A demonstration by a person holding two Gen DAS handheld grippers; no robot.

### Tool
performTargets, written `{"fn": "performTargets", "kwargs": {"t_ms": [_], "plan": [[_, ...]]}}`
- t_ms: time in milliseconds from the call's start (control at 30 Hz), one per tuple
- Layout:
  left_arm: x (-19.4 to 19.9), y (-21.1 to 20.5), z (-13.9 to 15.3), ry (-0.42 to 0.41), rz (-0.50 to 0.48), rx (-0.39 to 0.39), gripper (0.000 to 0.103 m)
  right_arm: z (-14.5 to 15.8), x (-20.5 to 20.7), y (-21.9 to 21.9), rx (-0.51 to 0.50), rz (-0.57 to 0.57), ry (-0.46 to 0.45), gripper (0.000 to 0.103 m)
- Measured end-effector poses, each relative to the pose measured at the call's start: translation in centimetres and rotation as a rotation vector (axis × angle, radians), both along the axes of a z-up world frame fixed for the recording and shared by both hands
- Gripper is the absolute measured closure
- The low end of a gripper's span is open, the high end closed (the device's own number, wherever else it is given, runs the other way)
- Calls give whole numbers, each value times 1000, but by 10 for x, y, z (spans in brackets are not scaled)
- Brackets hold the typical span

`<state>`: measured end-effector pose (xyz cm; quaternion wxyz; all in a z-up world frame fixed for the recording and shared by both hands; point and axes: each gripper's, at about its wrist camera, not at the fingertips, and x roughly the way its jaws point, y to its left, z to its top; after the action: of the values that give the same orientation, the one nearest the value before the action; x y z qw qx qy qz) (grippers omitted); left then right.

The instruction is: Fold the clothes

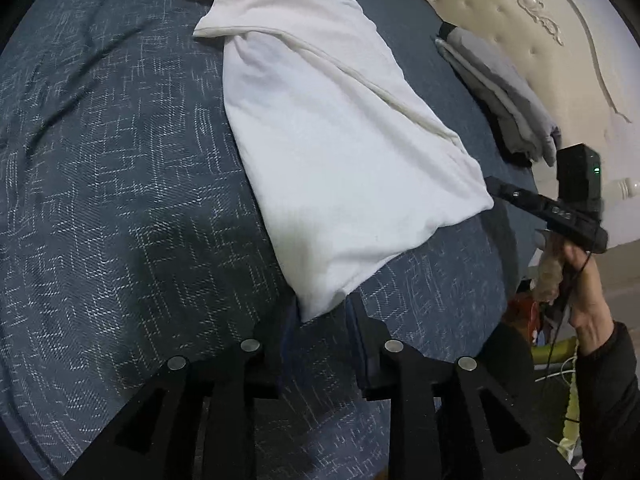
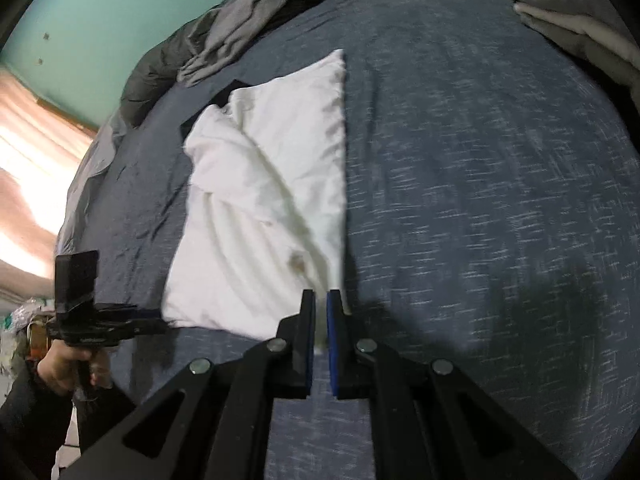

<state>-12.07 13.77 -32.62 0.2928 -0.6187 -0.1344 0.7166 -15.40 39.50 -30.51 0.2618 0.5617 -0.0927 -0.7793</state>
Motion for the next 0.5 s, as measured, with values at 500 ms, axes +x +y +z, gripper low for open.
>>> {"fn": "performTargets", "kwargs": {"t_ms": [500], "plan": [[2, -7, 5, 57, -62, -40, 99, -6, 4, -16, 44, 88, 36, 97]]}}
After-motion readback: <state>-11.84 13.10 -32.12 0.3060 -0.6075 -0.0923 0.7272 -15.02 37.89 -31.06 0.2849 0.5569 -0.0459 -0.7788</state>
